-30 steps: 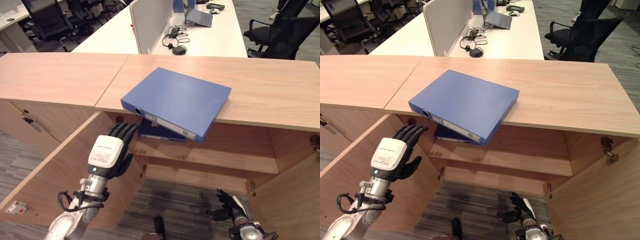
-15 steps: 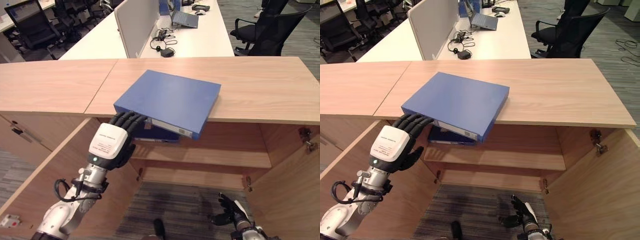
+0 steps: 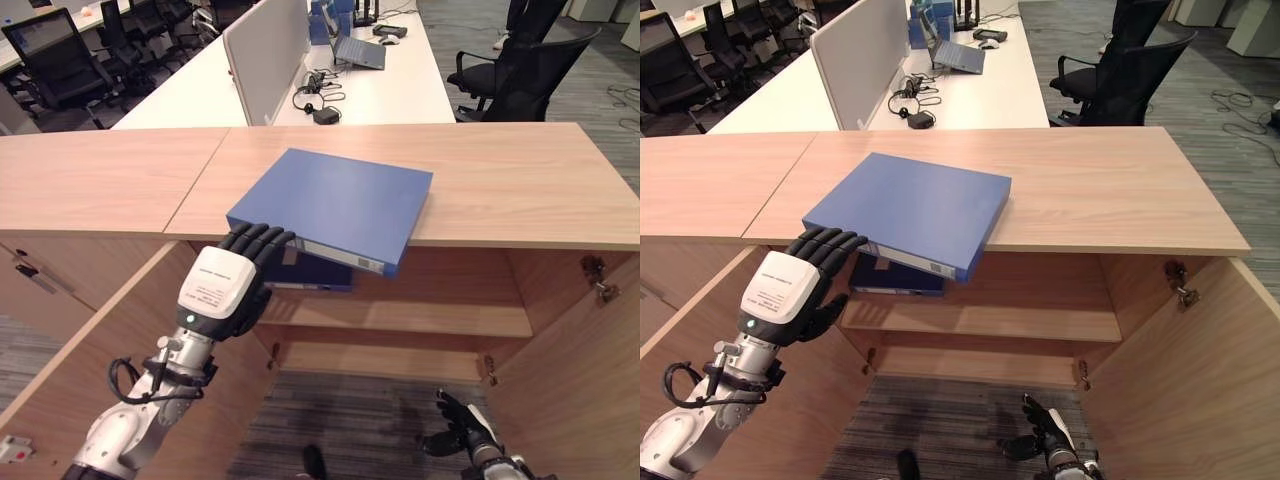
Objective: Put the empty folder in the office cabinet
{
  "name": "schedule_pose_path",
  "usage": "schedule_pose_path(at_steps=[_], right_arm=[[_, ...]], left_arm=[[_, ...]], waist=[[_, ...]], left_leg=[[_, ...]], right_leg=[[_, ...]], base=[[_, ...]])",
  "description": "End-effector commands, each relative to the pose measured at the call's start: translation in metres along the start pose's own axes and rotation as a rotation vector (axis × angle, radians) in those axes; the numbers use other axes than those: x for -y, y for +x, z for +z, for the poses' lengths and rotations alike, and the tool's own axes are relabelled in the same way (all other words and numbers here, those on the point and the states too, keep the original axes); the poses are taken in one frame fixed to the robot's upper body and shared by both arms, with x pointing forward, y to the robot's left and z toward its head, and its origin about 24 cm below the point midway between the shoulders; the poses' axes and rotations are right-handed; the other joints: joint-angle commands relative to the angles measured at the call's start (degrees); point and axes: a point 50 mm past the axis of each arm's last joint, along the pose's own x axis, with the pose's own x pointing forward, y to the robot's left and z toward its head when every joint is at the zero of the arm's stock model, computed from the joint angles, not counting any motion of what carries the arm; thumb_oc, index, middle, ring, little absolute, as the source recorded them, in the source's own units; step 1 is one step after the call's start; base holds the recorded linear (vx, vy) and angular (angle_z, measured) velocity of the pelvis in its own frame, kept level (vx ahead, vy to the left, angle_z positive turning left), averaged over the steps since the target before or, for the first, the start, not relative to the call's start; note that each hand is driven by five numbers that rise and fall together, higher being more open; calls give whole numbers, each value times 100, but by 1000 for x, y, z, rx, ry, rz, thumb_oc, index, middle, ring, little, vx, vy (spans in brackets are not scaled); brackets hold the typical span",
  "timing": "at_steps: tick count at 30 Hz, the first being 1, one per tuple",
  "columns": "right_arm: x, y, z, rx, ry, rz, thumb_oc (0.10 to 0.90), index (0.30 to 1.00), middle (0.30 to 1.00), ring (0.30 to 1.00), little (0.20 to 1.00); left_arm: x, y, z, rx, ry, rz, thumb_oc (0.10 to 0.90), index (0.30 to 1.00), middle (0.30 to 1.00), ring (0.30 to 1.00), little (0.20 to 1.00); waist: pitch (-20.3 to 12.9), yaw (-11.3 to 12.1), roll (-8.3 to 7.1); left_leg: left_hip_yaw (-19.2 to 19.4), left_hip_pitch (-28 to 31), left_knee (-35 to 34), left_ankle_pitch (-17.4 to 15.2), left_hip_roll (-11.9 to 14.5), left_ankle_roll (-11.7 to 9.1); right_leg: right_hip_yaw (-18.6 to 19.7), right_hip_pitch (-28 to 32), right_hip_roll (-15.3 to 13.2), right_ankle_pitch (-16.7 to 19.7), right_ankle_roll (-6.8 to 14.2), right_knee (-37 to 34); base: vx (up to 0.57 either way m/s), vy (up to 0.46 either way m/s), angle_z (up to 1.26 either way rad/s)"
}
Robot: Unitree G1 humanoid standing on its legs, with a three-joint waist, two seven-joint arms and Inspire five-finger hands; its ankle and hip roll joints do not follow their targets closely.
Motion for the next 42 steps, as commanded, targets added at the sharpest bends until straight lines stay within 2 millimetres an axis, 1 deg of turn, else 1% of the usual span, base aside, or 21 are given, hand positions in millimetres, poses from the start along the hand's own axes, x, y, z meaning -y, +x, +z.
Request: schedule_pose_path(at_steps=[1,2,3,12,15,22,28,35,36,42], right_arm=[[6,12,36,146,-8,-24,800,900,900,900,900],[6,12,36,148,-13,-25,800,900,900,900,900],[6,12,36,148,-13,-25,800,900,900,900,900],[4,13,34,136,-24,-27,800,900,900,900,900],[5,12,32,131,-27,-28,800,900,900,900,900],[6,11,28,115,-36,-28,800,900,900,900,900],[13,6,18,87,-16,-64,800,900,900,900,900],[16,4,12,66,-7,-80,800,900,900,900,900],[16,3,9,53,-3,-83,800,900,900,900,900],[17,2,6,43,-1,-87,800,900,900,900,900]], left_arm=[[-58,39,-8,49,45,314,800,900,900,900,900],[-62,43,-7,63,64,332,800,900,900,900,900],[-62,43,-7,63,64,332,800,900,900,900,900],[-82,55,3,143,97,432,800,900,900,900,900],[-83,59,8,173,96,437,800,900,900,900,900],[-78,67,9,194,111,396,800,900,900,900,900],[-68,73,9,168,77,367,800,900,900,900,900],[-61,72,9,145,51,342,800,900,900,900,900],[-58,72,10,139,36,331,800,900,900,900,900],[-55,73,10,139,33,314,800,900,900,900,900]], waist=[[0,71,-62],[-15,65,-59],[-14,65,-60],[-69,31,-23],[-81,-14,-8],[-114,-100,29],[-106,-234,56],[-116,-301,66],[-122,-331,54],[-125,-361,41]], left_leg=[[-75,787,-15,-916,229,-574],[-84,789,-15,-910,243,-586],[-85,788,-15,-910,243,-587],[-86,824,-15,-923,236,-591],[-81,839,-15,-929,235,-595],[-8,951,-15,-994,231,-565],[-50,957,-15,-1024,186,-554],[-30,1023,-15,-1070,173,-545],[-16,1060,-15,-1094,172,-539],[13,1098,-15,-1115,165,-532]], right_leg=[[219,-273,-72,-401,305,-7],[181,-266,-68,-405,299,-7],[180,-265,-67,-405,299,-7],[199,-243,-49,-428,297,-7],[204,-234,-48,-431,299,-7],[361,-236,-23,-454,306,-7],[426,-206,-50,-490,302,-7],[471,-183,-60,-502,290,-7],[501,-166,-64,-506,287,-7],[532,-152,-47,-510,291,-7]], base=[[0,0,0],[-11,-20,3],[-2,-17,3],[0,0,0],[0,0,0],[35,-3,-4],[8,-2,-1],[6,1,0],[0,0,0],[9,2,0]])
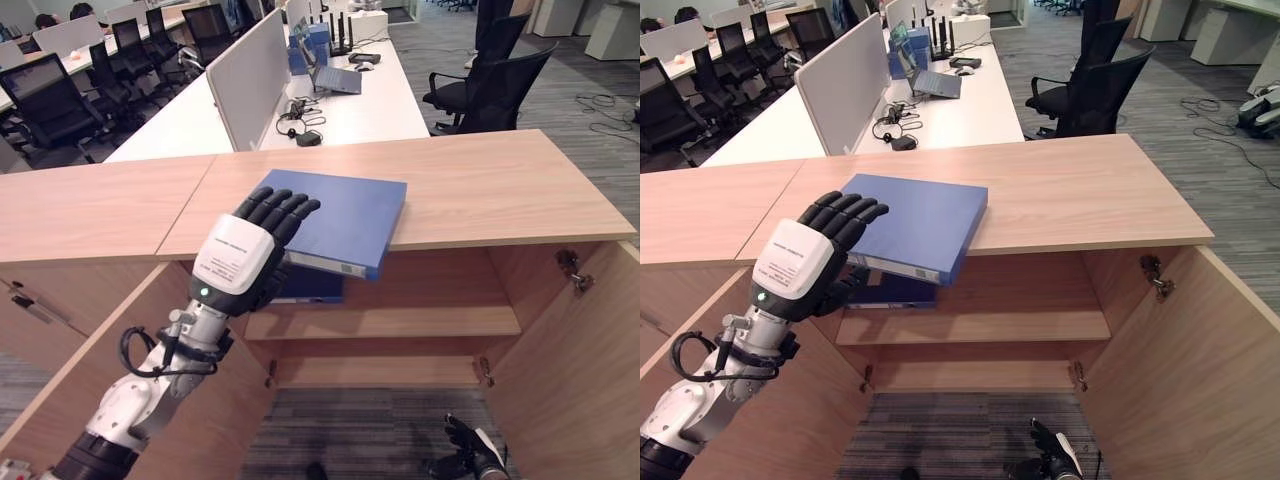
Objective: Put the empty folder in the office cabinet
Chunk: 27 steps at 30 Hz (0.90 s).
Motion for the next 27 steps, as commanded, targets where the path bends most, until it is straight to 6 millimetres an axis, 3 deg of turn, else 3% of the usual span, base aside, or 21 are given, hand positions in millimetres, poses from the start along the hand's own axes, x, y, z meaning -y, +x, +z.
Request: schedule_pose_path(at_steps=[1,27], right_arm=[[14,12,40,152,-3,-53,800,900,900,900,900],[12,11,32,121,1,-54,800,900,900,900,900]], left_arm=[[-31,41,-8,28,47,197,800,900,900,900,900],[-11,48,2,52,-13,104,800,900,900,900,900]], waist=[[131,-31,-210],[106,-132,-249]], left_leg=[[-33,1086,-12,-1138,145,-510],[84,1241,-12,-1189,139,-476]], right_leg=[[475,-142,-60,-528,307,-6],[591,-67,-40,-538,310,-6]], base=[[16,7,-4],[1,2,-3]])
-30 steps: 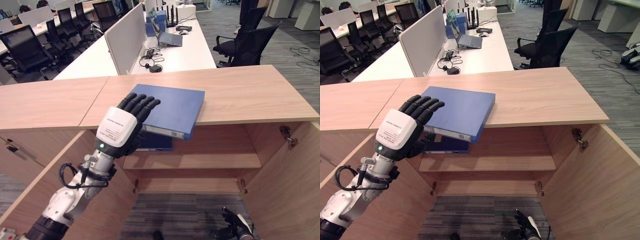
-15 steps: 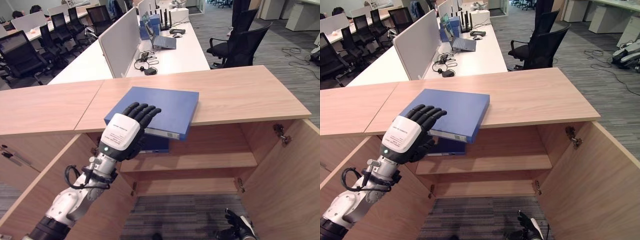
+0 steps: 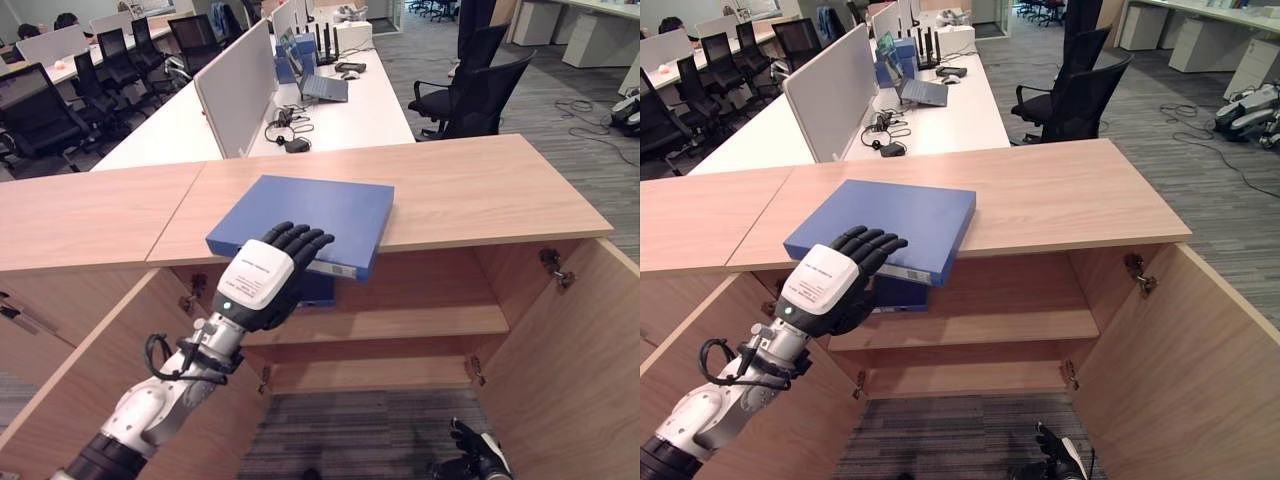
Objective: Put the empty folder in the office cabinet
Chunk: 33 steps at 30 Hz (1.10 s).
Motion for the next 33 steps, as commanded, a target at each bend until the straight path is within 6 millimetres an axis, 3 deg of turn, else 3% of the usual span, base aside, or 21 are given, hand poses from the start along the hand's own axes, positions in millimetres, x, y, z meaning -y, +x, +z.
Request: schedule_pose_path(at_steps=[1,8,22,33], right_arm=[[9,12,37,140,-7,-43,800,900,900,900,900],[10,13,38,141,-19,-41,800,900,900,900,900],[6,16,41,135,-33,-31,800,900,900,900,900],[8,16,42,141,-26,-51,800,900,900,900,900]], left_arm=[[-43,48,-10,21,47,249,800,900,900,900,900],[-42,52,-14,14,81,239,800,900,900,900,900],[-60,67,-25,-5,172,306,800,900,900,900,900],[-51,72,-25,-24,168,291,800,900,900,900,900]], waist=[[122,-107,-189],[125,-130,-196],[133,-135,-243],[114,-186,-220]], left_leg=[[-82,1112,-11,-1181,69,-463],[-24,1125,-11,-1187,77,-456],[123,1087,-11,-1093,152,-486],[138,1097,-11,-1113,133,-475]], right_leg=[[405,-78,-77,-564,342,-31],[450,-116,-69,-530,356,-31],[419,-190,-28,-453,368,-31],[468,-212,-30,-448,369,-31]], base=[[-8,4,-5],[-5,1,-2],[-20,-4,-9],[0,0,0]])
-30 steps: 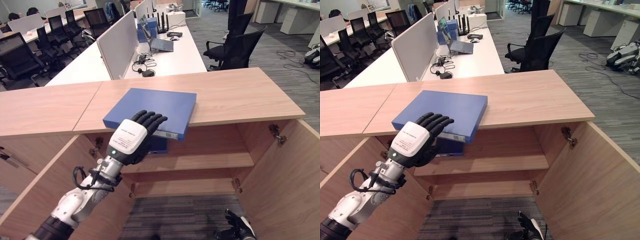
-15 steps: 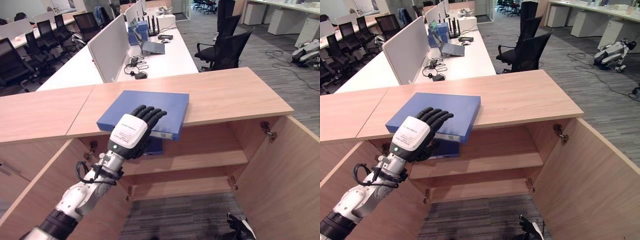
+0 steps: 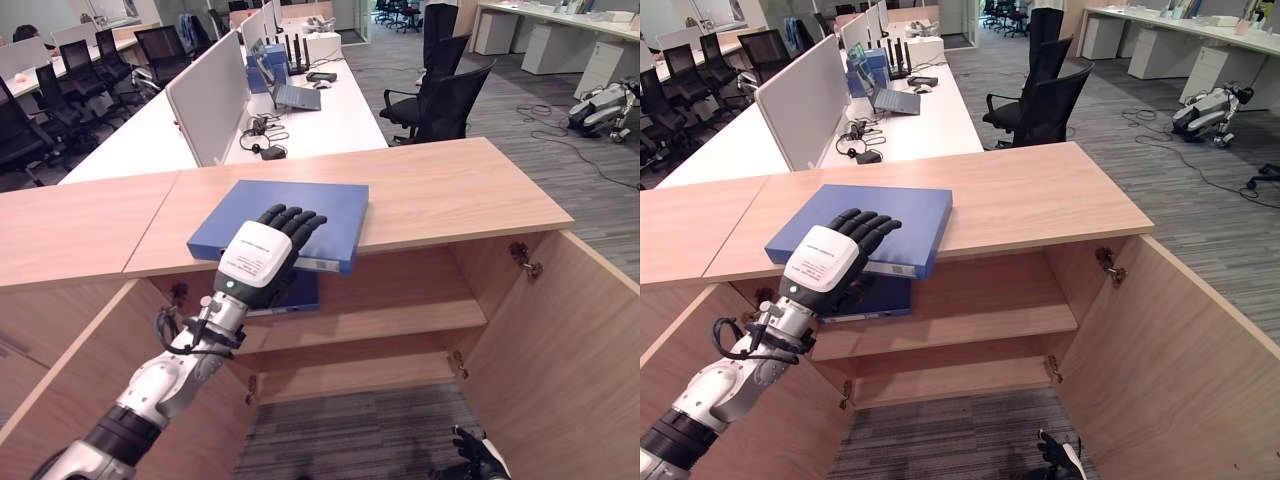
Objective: Put the empty folder in the office cabinet
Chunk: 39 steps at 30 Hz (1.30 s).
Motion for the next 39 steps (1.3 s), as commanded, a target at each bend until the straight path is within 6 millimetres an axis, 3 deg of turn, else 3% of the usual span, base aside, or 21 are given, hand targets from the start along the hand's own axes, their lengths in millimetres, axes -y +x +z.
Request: schedule_pose_path(at_steps=[1,20,31,32,33,39], right_arm=[[9,14,49,185,-8,-46,800,900,900,900,900],[13,11,38,148,7,-67,800,900,900,900,900],[10,12,40,154,-1,-60,800,900,900,900,900],[10,12,39,150,0,-60,800,900,900,900,900],[10,12,39,150,0,-60,800,900,900,900,900],[10,12,38,144,12,-58,800,900,900,900,900]], left_arm=[[-53,50,-10,26,97,284,800,900,900,900,900],[-25,55,-8,-23,59,195,800,900,900,900,900],[-23,54,-13,-51,75,189,800,900,900,900,900],[-22,56,-12,-51,66,188,527,491,491,491,491],[-21,56,-12,-53,60,189,400,300,300,300,300],[-23,58,-8,-43,36,203,400,300,300,300,300]], waist=[[162,-52,-144],[155,-187,-148],[161,-178,-190],[163,-197,-186],[159,-200,-183],[147,-205,-181]], left_leg=[[-149,1043,-11,-1098,43,-439],[-207,1060,-11,-1145,-6,-419],[-104,1062,-11,-1126,33,-430],[-124,1065,-11,-1131,25,-421],[-131,1067,-11,-1137,20,-418],[-168,1086,-11,-1158,-3,-408]], right_leg=[[171,-93,-44,-529,343,2],[204,-38,-68,-564,331,2],[212,-92,-32,-516,344,2],[225,-80,-41,-530,337,2],[234,-70,-45,-534,335,2],[233,-42,-60,-553,331,2]], base=[[0,0,0],[0,0,0],[-2,-2,-3],[0,0,0],[0,0,0],[0,0,0]])
